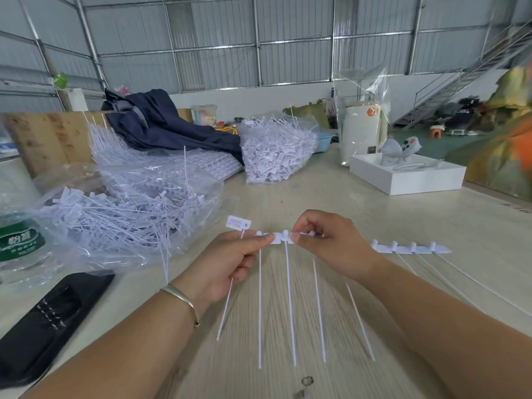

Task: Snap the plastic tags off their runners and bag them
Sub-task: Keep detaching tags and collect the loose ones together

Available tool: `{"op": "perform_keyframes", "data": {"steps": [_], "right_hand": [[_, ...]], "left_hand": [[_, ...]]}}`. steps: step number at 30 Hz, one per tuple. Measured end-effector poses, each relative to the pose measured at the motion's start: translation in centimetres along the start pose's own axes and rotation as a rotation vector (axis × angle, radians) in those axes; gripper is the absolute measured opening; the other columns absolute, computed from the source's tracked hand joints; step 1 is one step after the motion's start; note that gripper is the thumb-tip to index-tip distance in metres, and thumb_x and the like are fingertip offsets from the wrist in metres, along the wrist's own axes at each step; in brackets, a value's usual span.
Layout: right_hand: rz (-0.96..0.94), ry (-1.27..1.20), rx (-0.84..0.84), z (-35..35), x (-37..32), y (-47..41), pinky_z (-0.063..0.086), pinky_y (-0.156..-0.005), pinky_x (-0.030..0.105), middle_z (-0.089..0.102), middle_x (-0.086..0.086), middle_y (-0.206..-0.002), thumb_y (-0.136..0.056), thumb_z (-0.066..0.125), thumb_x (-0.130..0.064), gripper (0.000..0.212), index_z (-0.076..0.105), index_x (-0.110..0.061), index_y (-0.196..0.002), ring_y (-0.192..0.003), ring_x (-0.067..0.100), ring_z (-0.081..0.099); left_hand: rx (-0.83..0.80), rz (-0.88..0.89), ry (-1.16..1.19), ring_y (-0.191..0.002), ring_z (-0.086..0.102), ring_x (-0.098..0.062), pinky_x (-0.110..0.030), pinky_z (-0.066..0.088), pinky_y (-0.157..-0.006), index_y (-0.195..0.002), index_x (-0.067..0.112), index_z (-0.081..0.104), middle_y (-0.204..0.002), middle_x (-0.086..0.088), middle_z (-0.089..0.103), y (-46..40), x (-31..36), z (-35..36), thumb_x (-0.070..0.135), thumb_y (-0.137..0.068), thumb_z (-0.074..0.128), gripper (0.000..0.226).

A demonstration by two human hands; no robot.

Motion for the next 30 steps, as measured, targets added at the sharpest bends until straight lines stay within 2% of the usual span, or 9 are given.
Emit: {"op": "perform_keyframes", "data": {"steps": [3, 7, 13, 17, 21, 23, 25, 26, 30], "right_hand": [[0.083, 0.104, -0.047, -0.2, 0.2, -0.1, 0.033, -0.096, 0.036, 0.054, -0.009, -0.067, -0.09, 0.061, -0.04, 0.021, 0.06, -0.026, -0.074, -0.066, 0.003, 0.049], [0.17, -0.029, -0.114, -0.3, 0.3, -0.2, 0.034, -0.084, 0.037, 0.052, -0.007, -0.06, -0.087, 0.063, -0.046, 0.04, 0.06, -0.01, -0.071, -0.062, 0.007, 0.047], [0.129, -0.353, -0.189, -0.5, -0.6, 0.0, 0.036, -0.055, 0.012, 0.049, 0.0, -0.059, -0.087, 0.068, -0.039, 0.037, 0.059, -0.013, -0.063, -0.057, 0.009, 0.043], [0.059, -0.483, -0.246, 0.0, -1.3, 0.1, 0.036, -0.059, 0.011, 0.047, -0.003, -0.058, -0.079, 0.065, -0.045, 0.034, 0.064, -0.012, -0.072, -0.058, 0.009, 0.041], [0.033, -0.515, -0.292, 0.5, -1.5, 0.4, 0.037, -0.059, 0.011, 0.048, -0.001, -0.062, -0.08, 0.062, -0.046, 0.033, 0.064, -0.014, -0.075, -0.06, 0.009, 0.041], [0.04, -0.477, -0.274, 0.5, -1.2, 0.3, 0.037, -0.059, 0.012, 0.049, -0.002, -0.062, -0.087, 0.062, -0.041, 0.032, 0.064, -0.011, -0.076, -0.06, 0.009, 0.042], [0.06, -0.45, -0.234, 0.5, -0.9, 0.1, 0.037, -0.06, 0.014, 0.049, -0.004, -0.06, -0.091, 0.062, -0.039, 0.035, 0.065, -0.006, -0.078, -0.059, 0.008, 0.042], [0.072, -0.451, -0.207, 0.5, -0.8, 0.0, 0.038, -0.061, 0.016, 0.049, -0.005, -0.059, -0.09, 0.063, -0.039, 0.036, 0.065, -0.005, -0.078, -0.058, 0.008, 0.043], [0.091, -0.477, -0.06, 0.4, -0.3, -0.4, 0.034, -0.056, 0.018, 0.047, -0.004, -0.053, -0.085, 0.071, -0.032, 0.031, 0.067, -0.002, -0.081, -0.053, 0.009, 0.04]], "left_hand": [[-0.029, -0.01, 0.049, -0.042, 0.02, -0.003, -0.015, 0.014, -0.033, -0.055, 0.023, 0.069, -0.056, 0.01, 0.026, 0.0, 0.1, -0.3, 0.018, -0.08, 0.075, 0.025], [-0.102, -0.05, 0.124, -0.04, 0.016, -0.002, -0.015, 0.01, -0.034, -0.051, 0.022, 0.068, -0.054, 0.011, 0.022, 0.2, 0.4, -0.3, 0.021, -0.074, 0.073, 0.024], [-0.199, -0.06, 0.309, -0.043, 0.01, -0.004, -0.014, 0.01, -0.033, -0.054, 0.023, 0.064, -0.062, 0.009, 0.011, 0.4, 0.3, 0.1, 0.019, -0.076, 0.069, 0.022], [-0.309, -0.083, 0.445, -0.037, 0.015, -0.001, -0.014, 0.012, -0.031, -0.069, 0.021, 0.057, -0.053, 0.011, 0.018, 0.4, -0.5, 1.2, 0.021, -0.077, 0.076, 0.021], [-0.403, -0.115, 0.457, -0.044, 0.012, -0.003, -0.013, 0.014, -0.032, -0.083, 0.017, 0.059, -0.058, 0.01, 0.019, 0.3, -0.9, 1.4, 0.028, -0.056, 0.094, 0.046], [-0.424, -0.103, 0.447, -0.045, 0.019, -0.002, -0.012, 0.016, -0.032, -0.082, 0.017, 0.066, -0.058, 0.01, 0.038, 0.4, -0.8, 1.3, 0.028, -0.059, 0.093, 0.037], [-0.408, -0.082, 0.431, -0.044, 0.032, 0.0, -0.011, 0.019, -0.032, -0.08, 0.017, 0.072, -0.067, 0.007, 0.06, 0.6, -0.3, 1.3, 0.028, -0.075, 0.08, 0.015], [-0.363, -0.084, 0.438, -0.043, 0.038, -0.001, -0.011, 0.019, -0.03, -0.079, 0.016, 0.07, -0.069, 0.005, 0.062, 0.5, -0.2, 1.2, 0.026, -0.079, 0.074, 0.011], [-0.173, -0.1, 0.411, -0.038, 0.029, -0.002, -0.013, 0.012, -0.029, -0.072, 0.017, 0.051, -0.057, 0.006, 0.045, -0.2, -0.1, 0.8, 0.023, -0.08, 0.068, 0.019]]}}
Point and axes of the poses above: each hand's wrist, its own y-axis away from the middle knuckle, its own z-axis out of the palm, x = y × z, the point moved 1 cm from there along -y, towards the middle knuckle
